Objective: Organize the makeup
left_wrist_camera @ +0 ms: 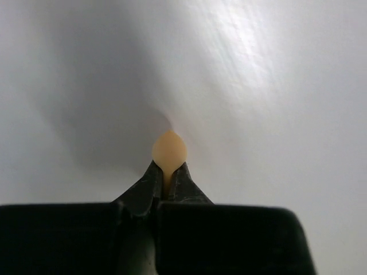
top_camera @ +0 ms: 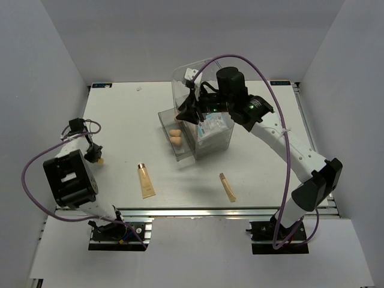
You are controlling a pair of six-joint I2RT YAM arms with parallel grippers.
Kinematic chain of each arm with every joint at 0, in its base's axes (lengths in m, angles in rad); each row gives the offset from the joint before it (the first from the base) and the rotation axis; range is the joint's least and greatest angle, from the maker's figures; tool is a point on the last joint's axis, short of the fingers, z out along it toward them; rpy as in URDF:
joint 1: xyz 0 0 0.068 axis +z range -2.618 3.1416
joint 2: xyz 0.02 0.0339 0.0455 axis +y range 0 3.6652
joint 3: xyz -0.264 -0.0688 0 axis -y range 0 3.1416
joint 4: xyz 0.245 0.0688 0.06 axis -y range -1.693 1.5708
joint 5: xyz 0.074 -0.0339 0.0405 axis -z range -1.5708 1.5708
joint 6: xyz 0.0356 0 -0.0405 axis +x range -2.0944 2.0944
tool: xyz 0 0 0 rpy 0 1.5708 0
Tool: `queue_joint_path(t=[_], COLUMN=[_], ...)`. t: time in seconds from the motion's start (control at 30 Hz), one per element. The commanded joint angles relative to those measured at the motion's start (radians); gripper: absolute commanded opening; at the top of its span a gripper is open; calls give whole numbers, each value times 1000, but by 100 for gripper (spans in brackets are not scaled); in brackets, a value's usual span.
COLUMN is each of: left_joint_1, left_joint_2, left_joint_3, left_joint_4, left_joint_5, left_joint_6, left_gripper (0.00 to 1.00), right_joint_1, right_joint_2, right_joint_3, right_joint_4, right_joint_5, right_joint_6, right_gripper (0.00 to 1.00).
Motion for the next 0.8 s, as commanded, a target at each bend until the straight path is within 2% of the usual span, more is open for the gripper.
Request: queue_joint_path(t=[0.0, 0.1, 0.2, 0.23, 0.33, 0.4, 0.43, 0.5, 0.57, 0.77], left_joint_1=[-8, -41, -140, -172, -332, -375, -434, -476, -542, -642], left_joint_2=[-189, -311, -305, -314, -339, -334, -319, -296, -256, -155], left_joint_3=[-15, -53, -59, -75, -122, -127, -118, -101, -70, 49], left_joint_4=[89, 205, 335, 386, 567, 658, 664, 676, 661, 564], left_joint_5=[247, 458, 612, 680, 702, 709, 706, 708, 688, 636], left_joint_6=[-43, -89, -137, -208, -337, -387, -428, -467, -474, -451], left_gripper=[0, 0, 0, 0, 0, 0, 0, 0, 0, 2], right_joint_1=[-4, -4, -4, -4, -4, -2, -4, -4, -4, -15], right_joint_2=[-86, -130, -181, -204, -247, -273, -303, -357, -391, -482], right_joint_3=[-6, -28, -60, -65, -85, -115, -132, -198, -253, -394], right_joint_4=[63, 124, 199, 213, 255, 268, 285, 308, 351, 440], right_joint_5=[-3, -14, -2, 6, 51, 87, 100, 129, 153, 177], right_joint_6=[26, 43, 55, 60, 68, 66, 65, 53, 46, 45], right_gripper=[43, 42, 42, 41, 39, 38, 38, 38, 38, 38])
